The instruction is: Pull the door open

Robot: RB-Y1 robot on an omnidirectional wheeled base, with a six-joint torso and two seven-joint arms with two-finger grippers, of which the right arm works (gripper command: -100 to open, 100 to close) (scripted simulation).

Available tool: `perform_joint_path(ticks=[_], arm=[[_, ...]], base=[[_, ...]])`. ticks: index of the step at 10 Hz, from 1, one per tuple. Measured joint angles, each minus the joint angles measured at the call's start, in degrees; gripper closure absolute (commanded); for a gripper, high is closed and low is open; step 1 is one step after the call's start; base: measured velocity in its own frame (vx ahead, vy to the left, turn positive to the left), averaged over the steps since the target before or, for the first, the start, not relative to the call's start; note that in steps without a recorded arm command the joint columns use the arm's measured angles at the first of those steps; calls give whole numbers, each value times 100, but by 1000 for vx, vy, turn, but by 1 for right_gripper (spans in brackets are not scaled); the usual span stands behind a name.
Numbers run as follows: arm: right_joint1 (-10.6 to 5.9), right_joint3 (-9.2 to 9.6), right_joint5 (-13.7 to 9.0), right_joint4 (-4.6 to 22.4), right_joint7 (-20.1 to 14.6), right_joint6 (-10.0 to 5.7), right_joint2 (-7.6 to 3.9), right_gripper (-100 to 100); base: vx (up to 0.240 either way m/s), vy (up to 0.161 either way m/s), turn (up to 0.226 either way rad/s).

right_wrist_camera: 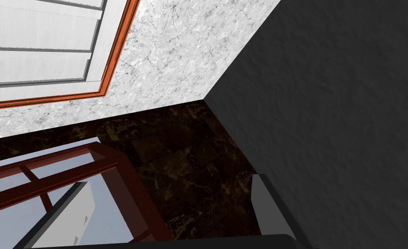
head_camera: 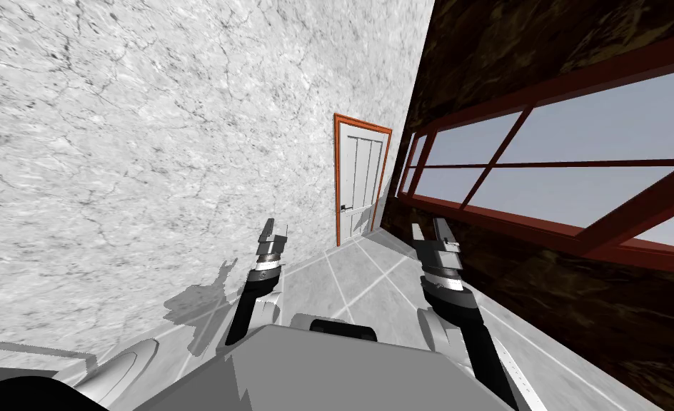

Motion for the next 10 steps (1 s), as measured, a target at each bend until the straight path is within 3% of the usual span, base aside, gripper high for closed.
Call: perform_joint_path(ticks=[4, 10], arm=[[-256, -28, -45, 556, 13, -63, -87, -100], [-476, -60, -117, 1258, 15, -218, -180, -100]], base=[[106, -27, 105], [78, -26, 82]])
